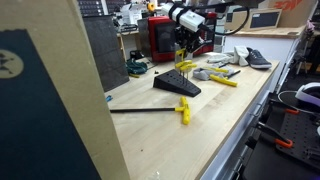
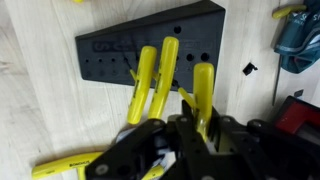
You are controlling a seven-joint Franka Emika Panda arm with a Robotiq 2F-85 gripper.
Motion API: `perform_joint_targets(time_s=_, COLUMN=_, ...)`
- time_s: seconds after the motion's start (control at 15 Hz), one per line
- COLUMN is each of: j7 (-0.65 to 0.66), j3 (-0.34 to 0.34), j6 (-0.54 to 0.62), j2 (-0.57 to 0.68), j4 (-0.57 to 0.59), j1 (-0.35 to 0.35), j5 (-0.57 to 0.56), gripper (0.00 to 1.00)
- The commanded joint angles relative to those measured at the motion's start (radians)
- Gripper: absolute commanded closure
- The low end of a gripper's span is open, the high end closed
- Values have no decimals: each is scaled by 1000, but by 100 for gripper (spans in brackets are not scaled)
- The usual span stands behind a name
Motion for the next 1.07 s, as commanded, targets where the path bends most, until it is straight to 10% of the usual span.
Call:
perform_joint_targets(time_s=0.0, j7=68, j3=11, j6=-18, j2=-37, j4=-21, j1=-11, j5=18, gripper=96)
perform_joint_targets(time_s=1.0, j7=143, j3=7, j6=17, j2=6, j4=-18, j1=-49, j5=5, gripper=96)
